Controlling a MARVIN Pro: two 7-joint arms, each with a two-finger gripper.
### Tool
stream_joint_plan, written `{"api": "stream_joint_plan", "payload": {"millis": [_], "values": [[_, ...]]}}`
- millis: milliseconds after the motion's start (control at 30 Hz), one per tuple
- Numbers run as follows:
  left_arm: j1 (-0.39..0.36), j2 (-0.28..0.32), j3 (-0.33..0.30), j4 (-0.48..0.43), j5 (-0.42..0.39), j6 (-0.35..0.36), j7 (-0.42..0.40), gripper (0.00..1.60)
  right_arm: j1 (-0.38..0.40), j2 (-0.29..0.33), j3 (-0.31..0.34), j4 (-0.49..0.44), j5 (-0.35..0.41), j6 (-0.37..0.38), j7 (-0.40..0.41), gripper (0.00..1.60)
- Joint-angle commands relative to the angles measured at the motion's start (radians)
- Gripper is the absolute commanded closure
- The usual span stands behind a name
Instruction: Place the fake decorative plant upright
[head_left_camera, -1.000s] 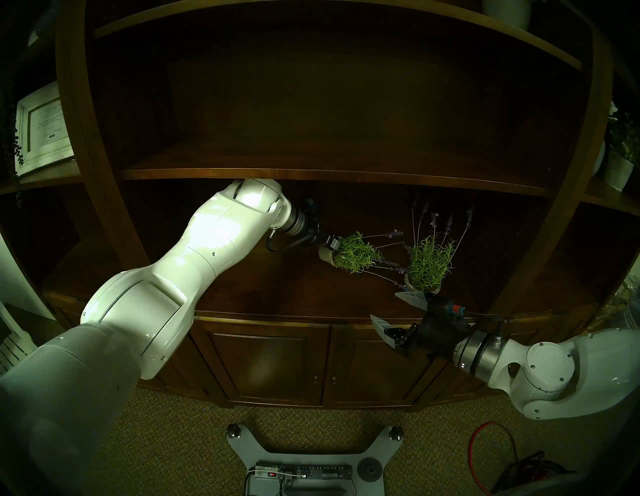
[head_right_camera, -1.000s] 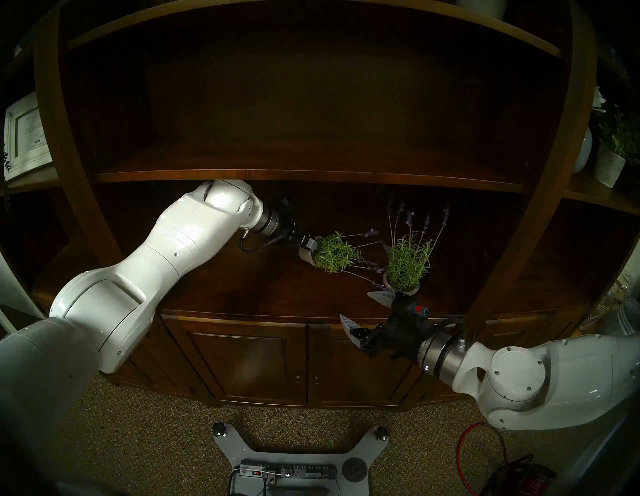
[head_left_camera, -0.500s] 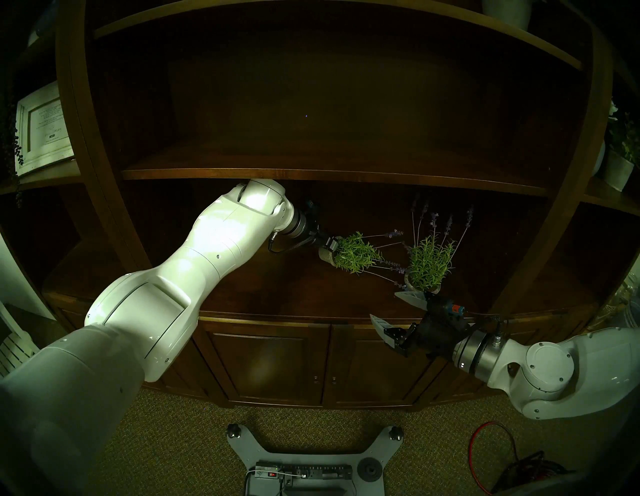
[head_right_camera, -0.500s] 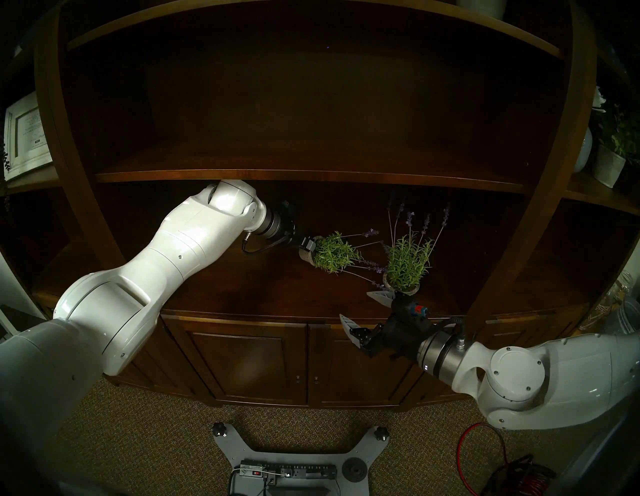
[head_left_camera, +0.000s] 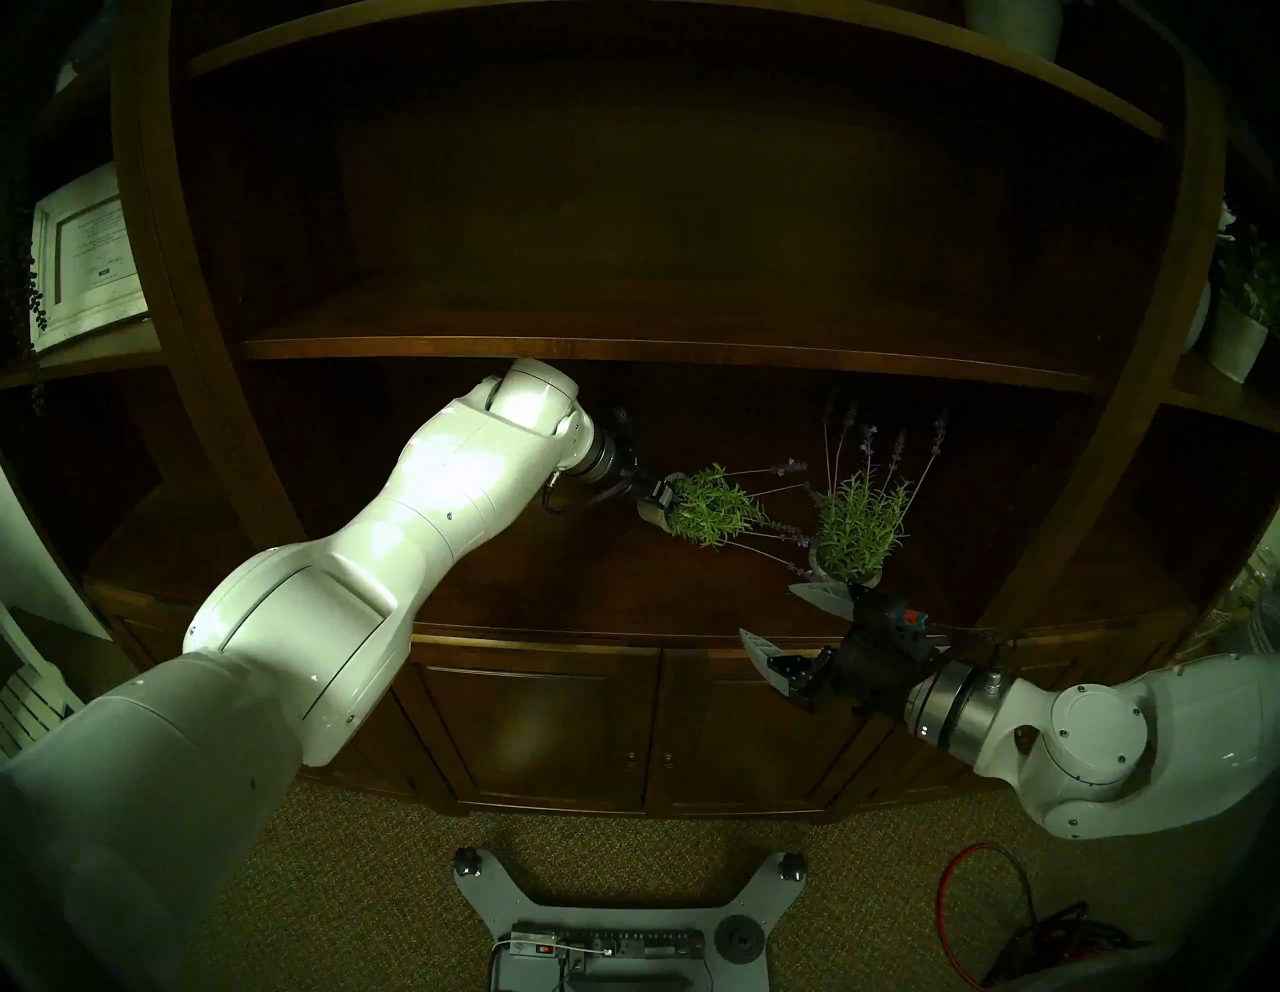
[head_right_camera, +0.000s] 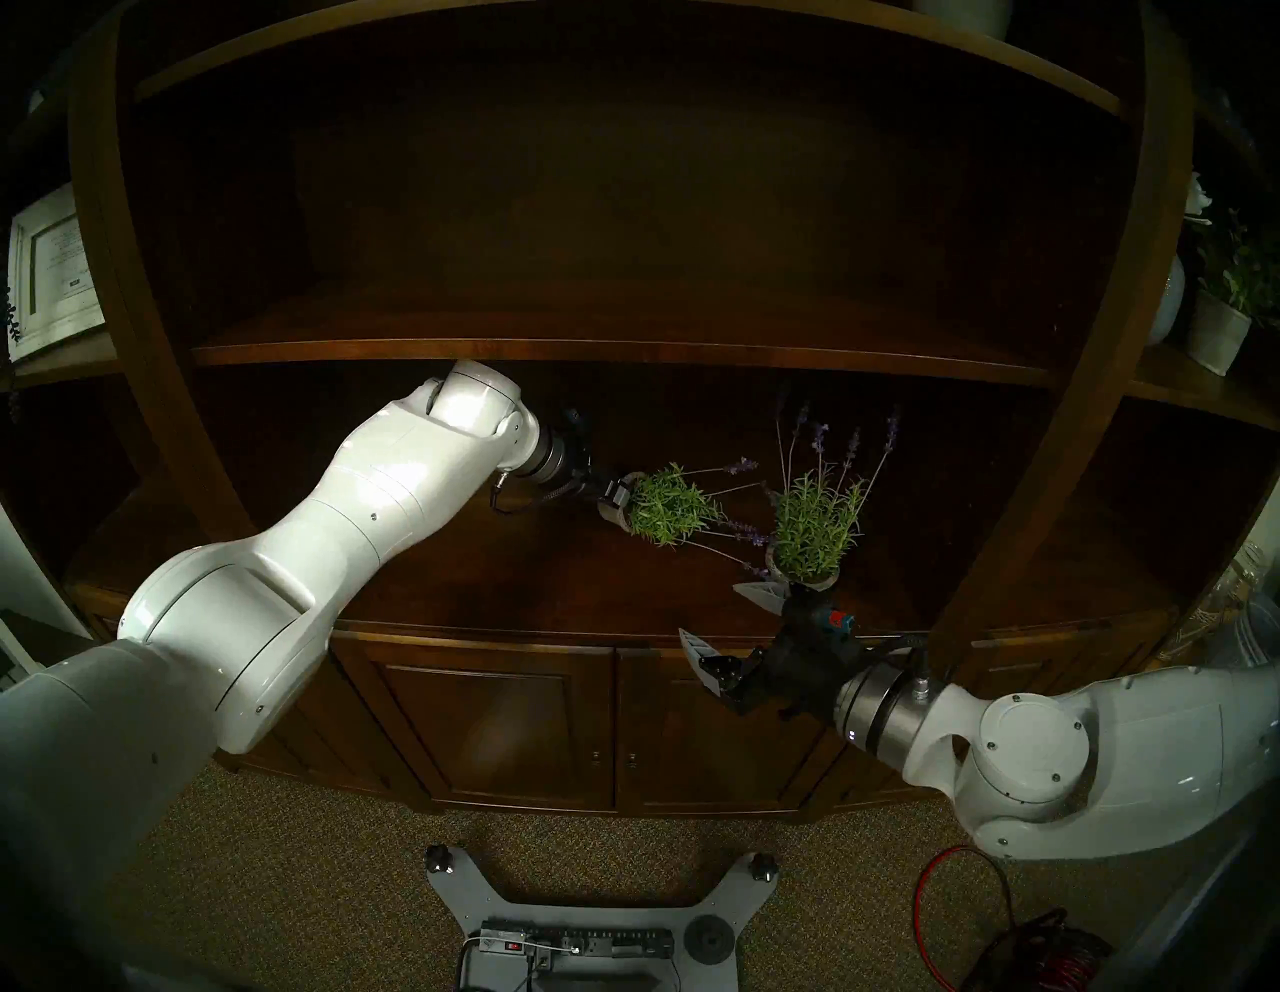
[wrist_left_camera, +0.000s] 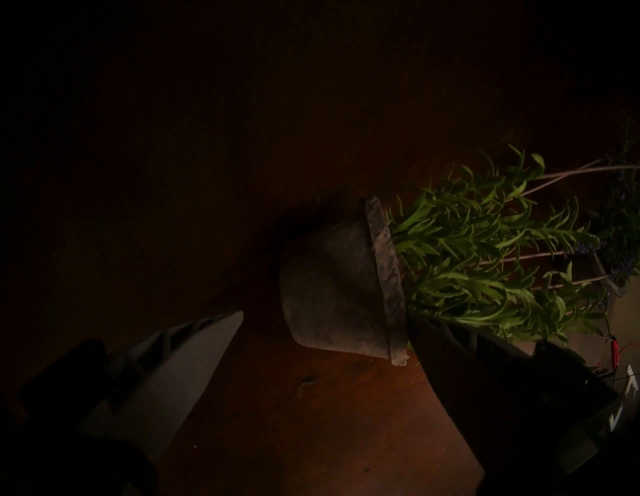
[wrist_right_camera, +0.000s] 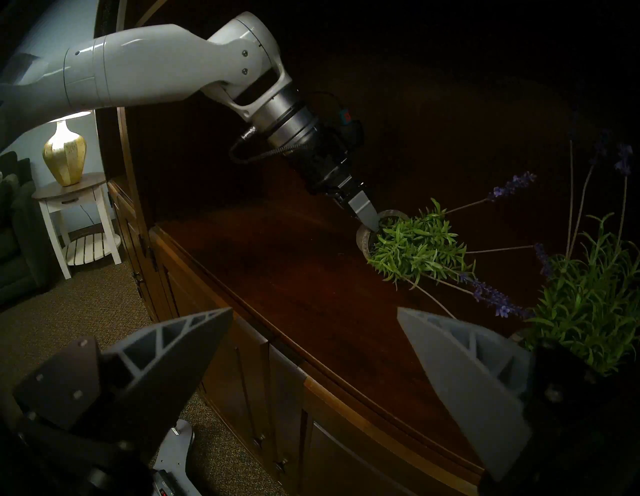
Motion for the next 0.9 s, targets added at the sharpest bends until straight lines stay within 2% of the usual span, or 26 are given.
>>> {"api": "stream_joint_plan", "payload": {"millis": [0, 400, 433, 533, 700, 767, 867], "values": [[-0.054, -0.026, -0.019, 0.0, -0.009, -0.02, -0.005, 0.0, 0.007, -0.001, 0.022, -0.004, 0.002, -0.019, -0.001, 0.0], [-0.062, -0.037, -0.02, 0.027, -0.014, -0.034, -0.012, 0.0, 0.006, -0.004, 0.022, -0.003, 0.003, -0.021, -0.004, 0.0], [-0.063, -0.037, -0.019, 0.029, -0.014, -0.035, -0.013, 0.1, 0.005, -0.004, 0.022, -0.003, 0.003, -0.022, -0.005, 0.0], [-0.063, -0.038, -0.019, 0.029, -0.014, -0.034, -0.015, 0.24, 0.005, -0.005, 0.022, -0.003, 0.003, -0.022, -0.005, 0.0], [-0.059, -0.035, -0.019, 0.023, -0.014, -0.031, -0.017, 0.28, 0.004, -0.006, 0.022, -0.003, 0.003, -0.023, -0.006, 0.0], [-0.056, -0.032, -0.019, 0.016, -0.014, -0.028, -0.018, 0.39, 0.004, -0.007, 0.022, -0.003, 0.003, -0.024, -0.006, 0.0], [-0.052, -0.031, -0.018, 0.011, -0.013, -0.025, -0.017, 0.35, 0.003, -0.007, 0.023, -0.003, 0.003, -0.025, -0.007, 0.0]]}}
